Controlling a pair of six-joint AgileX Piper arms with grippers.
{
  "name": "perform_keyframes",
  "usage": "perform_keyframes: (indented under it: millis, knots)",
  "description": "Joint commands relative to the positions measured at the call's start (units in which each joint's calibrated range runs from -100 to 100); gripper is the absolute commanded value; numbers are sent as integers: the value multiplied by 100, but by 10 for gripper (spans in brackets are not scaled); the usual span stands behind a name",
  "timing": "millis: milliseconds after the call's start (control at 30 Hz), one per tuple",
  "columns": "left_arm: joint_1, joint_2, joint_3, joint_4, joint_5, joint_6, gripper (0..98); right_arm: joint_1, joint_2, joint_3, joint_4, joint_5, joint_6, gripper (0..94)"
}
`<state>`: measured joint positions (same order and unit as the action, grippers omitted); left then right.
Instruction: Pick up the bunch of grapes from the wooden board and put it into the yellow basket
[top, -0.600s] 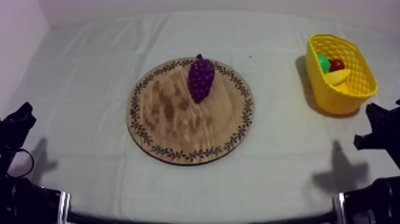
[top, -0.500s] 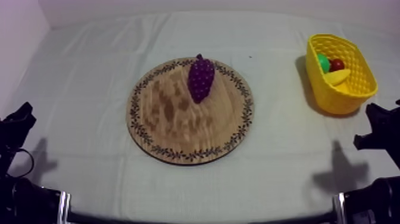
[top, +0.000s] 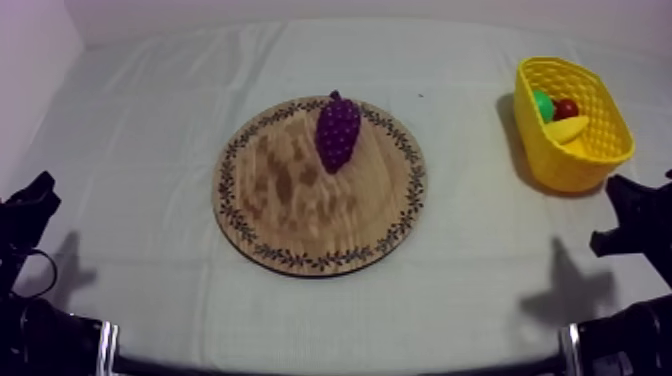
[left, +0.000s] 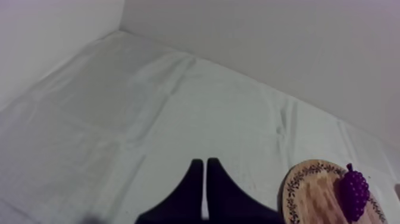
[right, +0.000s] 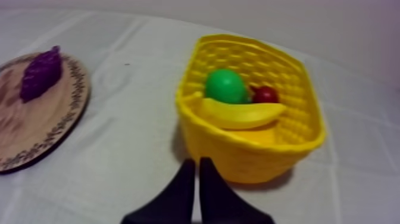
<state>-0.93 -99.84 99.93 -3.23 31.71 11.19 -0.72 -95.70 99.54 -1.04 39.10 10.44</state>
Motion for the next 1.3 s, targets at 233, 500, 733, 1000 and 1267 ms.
perform_keyframes:
  millis: [233, 500, 733, 1000, 1267]
  knots:
    - [2, 1, -4, 3, -2, 2, 0, -1063, 113, -277, 174, 194, -108, 5]
    - [2, 1, -4, 3, -2, 2, 0, -1863, 1931, -2091, 919, 1483, -1021, 4]
    - [2, 1, -4, 3, -2, 2, 0, -2294, 3518, -4122, 1085, 2614, -1449, 4]
    - [2, 1, -4, 3, -2, 2, 0, -2117, 5159, -5823, 790, 3533, -1173, 4]
    - [2, 1, -4, 3, -2, 2, 0, -2270, 6842, -7306, 805, 4243, -1465, 4]
